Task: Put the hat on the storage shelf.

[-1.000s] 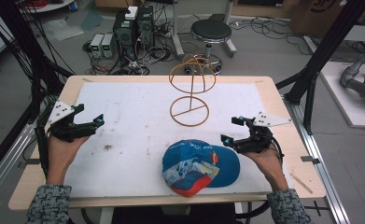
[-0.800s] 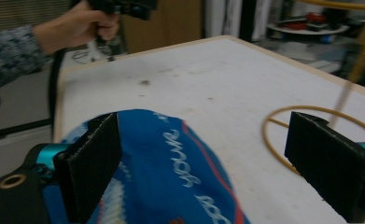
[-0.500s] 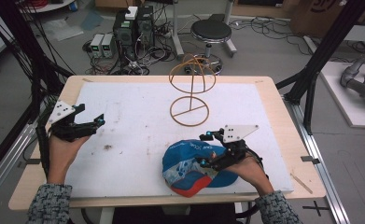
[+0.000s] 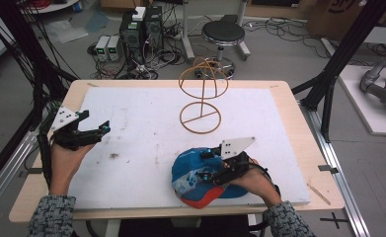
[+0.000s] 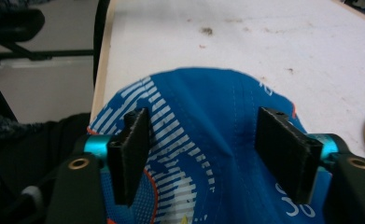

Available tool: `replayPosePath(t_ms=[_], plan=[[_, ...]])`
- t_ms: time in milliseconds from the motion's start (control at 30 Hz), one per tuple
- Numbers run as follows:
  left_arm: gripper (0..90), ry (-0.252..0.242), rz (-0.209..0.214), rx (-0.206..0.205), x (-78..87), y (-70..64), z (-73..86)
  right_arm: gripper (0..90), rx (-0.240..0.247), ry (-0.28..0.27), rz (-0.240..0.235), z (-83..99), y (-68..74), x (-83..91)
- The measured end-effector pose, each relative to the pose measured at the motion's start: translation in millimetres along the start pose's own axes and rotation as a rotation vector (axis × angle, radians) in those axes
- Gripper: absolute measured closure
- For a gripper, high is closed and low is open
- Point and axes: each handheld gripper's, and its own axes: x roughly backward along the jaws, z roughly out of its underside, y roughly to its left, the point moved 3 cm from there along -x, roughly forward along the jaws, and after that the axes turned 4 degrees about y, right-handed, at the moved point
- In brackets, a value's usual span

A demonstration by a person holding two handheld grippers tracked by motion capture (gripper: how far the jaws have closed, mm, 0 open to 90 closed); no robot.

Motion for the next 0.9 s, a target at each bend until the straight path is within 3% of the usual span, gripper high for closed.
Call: replayPosePath(t_ms=[133,200,267,367,467,700,900], plan=[[17.0,0.003,0.000,0.000,-0.3,-0.2,0.7,47.4,0.013,0.016,0.004,1.4,-0.1,-2.1],[17.0,0.002,0.001,0.001,-0.2,-0.1,0.8,53.2,0.021,-0.004,0.007,3.8,-0.4,-2.5],[17.0,0.000,-0.002,0.003,0.0,0.0,0.7,57.4,-0.002,-0.011,0.010,7.9,-2.2,-3.8],[17.1,0.001,-0.002,0.004,0.4,0.7,0.8,63.4,0.009,0.017,0.013,10.1,-2.9,-6.0],[17.1,0.004,-0.002,0.005,-0.1,1.0,1.2,70.1,0.030,0.005,0.009,8.5,-1.2,-4.6],[17.1,0.005,-0.002,0.008,-0.1,1.3,1.8,87.2,0.042,-0.006,0.046,7.1,-1.5,0.7],[17.1,0.006,-0.005,0.010,-0.1,2.5,2.5,89.5,0.041,-0.023,0.055,3.8,-0.6,5.8]])
